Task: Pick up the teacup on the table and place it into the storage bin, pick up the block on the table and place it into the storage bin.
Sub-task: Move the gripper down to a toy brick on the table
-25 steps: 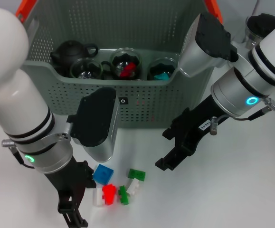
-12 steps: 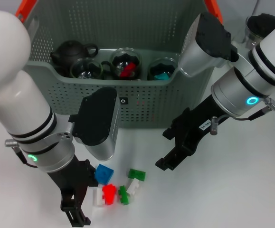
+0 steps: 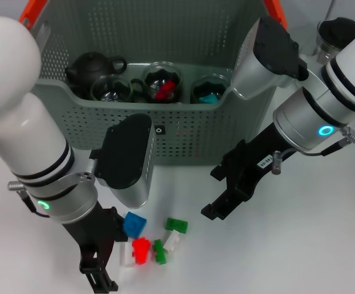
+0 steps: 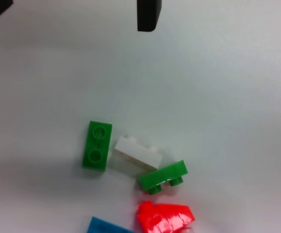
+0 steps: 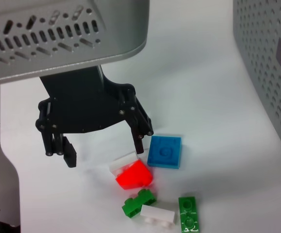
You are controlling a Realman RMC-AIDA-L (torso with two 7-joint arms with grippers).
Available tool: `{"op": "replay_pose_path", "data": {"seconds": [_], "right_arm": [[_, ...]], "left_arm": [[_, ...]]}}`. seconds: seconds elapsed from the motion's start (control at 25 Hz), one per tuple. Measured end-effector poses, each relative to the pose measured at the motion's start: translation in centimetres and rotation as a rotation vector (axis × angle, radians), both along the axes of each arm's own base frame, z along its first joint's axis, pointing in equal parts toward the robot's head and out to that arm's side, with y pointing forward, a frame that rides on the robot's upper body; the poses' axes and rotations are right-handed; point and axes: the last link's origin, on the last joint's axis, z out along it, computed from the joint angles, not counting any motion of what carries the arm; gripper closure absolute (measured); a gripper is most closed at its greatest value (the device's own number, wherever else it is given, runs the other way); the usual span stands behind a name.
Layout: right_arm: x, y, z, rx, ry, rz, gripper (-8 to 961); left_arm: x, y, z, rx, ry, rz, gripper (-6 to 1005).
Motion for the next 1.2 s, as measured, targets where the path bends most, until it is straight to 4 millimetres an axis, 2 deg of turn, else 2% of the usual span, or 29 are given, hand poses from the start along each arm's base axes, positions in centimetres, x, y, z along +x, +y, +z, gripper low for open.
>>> {"op": "replay_pose_path", "data": {"seconds": [0.56, 1.2], "right_arm": [[-0.03, 0.09, -0.02, 0.004, 0.002, 0.003, 8], [-0.03, 0.13, -0.01, 0.007, 0.003, 0.002, 9]], "left_arm": [[0.18, 0.32, -0.3, 0.025, -0.012, -0.009, 79], [0.31, 0.13, -0.6, 0.024, -0.023, 0.0, 215]]}}
